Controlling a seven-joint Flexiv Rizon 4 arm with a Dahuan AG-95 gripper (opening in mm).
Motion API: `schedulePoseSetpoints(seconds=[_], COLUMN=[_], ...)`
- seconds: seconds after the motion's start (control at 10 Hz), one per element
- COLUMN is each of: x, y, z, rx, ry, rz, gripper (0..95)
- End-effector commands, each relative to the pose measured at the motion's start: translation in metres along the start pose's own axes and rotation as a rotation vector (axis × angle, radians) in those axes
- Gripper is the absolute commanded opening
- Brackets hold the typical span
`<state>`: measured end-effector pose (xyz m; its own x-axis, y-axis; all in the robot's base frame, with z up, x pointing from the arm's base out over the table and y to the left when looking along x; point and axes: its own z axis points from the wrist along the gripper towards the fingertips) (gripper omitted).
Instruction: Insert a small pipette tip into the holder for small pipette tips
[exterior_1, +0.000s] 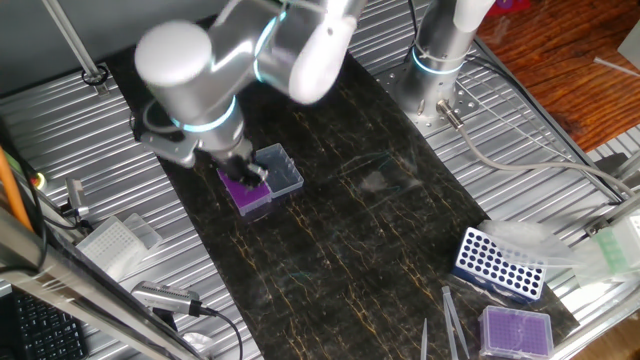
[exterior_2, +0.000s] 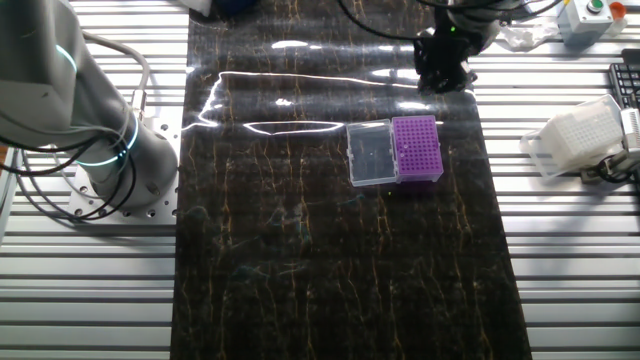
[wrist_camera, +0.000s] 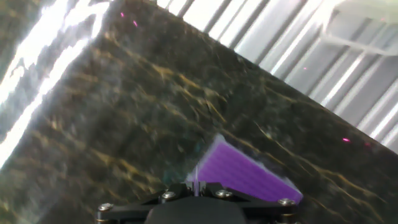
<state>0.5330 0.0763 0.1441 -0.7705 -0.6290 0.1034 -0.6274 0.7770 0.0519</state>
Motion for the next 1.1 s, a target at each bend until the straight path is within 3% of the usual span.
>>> schedulePoseSetpoints(seconds=[0.1,0.3,0.7,0.9,1.1], x=[0.012,0.022,0.039,0.054,0.057], y=[-0.008,-0.008,-0.018,-0.033,-0.038], z=[-0.004,-0.001,-0.002,0.006,0.011], rx=[0.021,0.083,0.108,0.122,0.129], ry=[0.017,0.045,0.037,0.019,0.020], rz=[-0.019,-0.045,-0.105,-0.140,-0.135], gripper=[0.0,0.0,0.0,0.0,0.0])
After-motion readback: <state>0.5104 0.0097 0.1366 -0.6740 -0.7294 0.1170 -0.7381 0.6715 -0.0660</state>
